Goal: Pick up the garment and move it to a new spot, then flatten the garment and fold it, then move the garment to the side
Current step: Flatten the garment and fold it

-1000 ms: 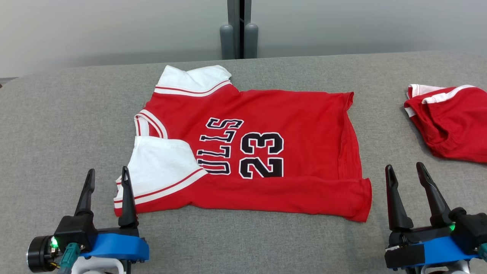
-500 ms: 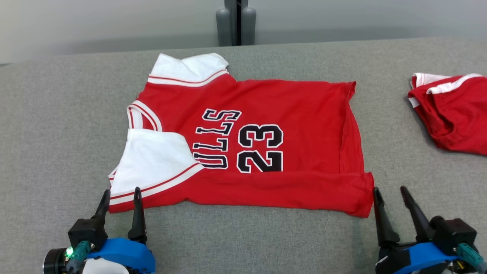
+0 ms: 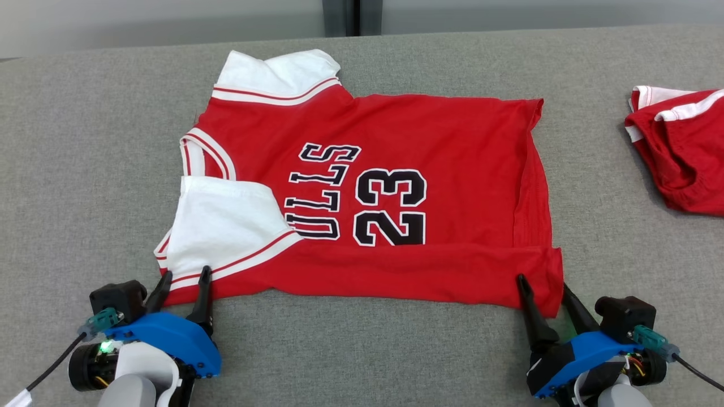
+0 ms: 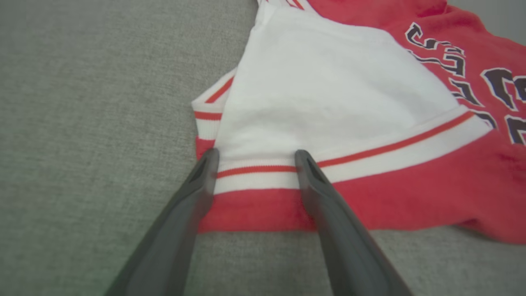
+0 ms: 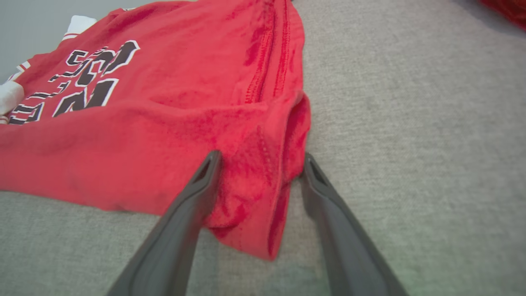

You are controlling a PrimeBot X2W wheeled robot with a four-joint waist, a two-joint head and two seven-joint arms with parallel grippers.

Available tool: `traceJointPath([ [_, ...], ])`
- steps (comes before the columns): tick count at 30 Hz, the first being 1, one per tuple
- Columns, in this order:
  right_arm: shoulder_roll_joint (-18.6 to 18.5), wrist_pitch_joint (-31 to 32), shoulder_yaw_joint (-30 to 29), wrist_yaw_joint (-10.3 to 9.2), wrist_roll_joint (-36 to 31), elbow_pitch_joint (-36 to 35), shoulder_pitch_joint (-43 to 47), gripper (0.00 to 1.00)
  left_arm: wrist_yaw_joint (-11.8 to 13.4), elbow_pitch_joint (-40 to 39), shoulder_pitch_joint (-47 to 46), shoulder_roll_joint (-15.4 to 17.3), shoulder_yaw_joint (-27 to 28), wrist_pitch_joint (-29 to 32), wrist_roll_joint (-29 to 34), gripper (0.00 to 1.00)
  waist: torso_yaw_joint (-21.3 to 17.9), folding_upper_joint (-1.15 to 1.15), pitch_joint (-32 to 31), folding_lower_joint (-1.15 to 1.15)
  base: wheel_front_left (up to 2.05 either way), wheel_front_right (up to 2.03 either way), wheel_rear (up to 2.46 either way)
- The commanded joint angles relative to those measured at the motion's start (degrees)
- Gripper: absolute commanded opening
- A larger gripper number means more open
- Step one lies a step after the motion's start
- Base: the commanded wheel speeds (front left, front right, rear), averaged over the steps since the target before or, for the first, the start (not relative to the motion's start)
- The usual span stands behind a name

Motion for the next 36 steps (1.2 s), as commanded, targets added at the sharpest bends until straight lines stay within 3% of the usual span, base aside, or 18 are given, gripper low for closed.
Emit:
traceJointPath([
  [1,-0.1,1.0,1.0,0.03,0.8,1.4,-0.6,0.09,-0.7,3.5,1.4,-0.4,-1.5,4.4,-1.4,0.65,-0.1,0.01,0.1,0.01,0.00,0.00,0.00],
  [2,0.0,1.2,1.1,0.04,0.9,1.7,-0.7,0.00,-0.9,3.2,1.2,-0.5,-1.6,4.6,-2.1,0.31,-0.1,0.01,0.1,0.01,0.00,0.00,0.00],
  [3,-0.1,1.2,1.3,0.04,1.2,1.7,-0.9,0.00,-1.1,3.0,1.1,-0.1,-1.8,4.8,-2.1,0.00,-0.2,0.01,0.1,0.01,0.00,0.00,0.00],
  [8,-0.8,1.1,1.2,0.02,2.2,1.3,-0.7,0.00,-0.5,2.5,1.4,1.6,-1.9,4.2,-1.3,0.00,-0.1,0.01,-0.6,0.01,0.00,0.00,0.00],
  [19,-2.0,0.5,1.0,0.02,3.5,-1.3,1.7,0.00,1.4,0.4,4.5,2.0,-2.7,4.3,-0.5,0.00,0.3,0.01,-3.1,0.01,0.00,0.00,0.00],
  [32,-4.0,5.7,-1.8,-0.01,3.1,-9.6,13.5,0.00,4.9,-10.9,17.3,2.3,-2.0,9.8,-2.5,0.00,4.2,0.01,-9.0,0.01,0.00,0.00,0.00],
  [36,-3.6,7.6,-3.1,-0.02,3.1,-10.9,16.3,0.00,5.3,-13.7,17.8,1.9,-3.0,8.3,-1.3,0.00,5.0,0.01,-10.0,0.01,0.00,0.00,0.00],
])
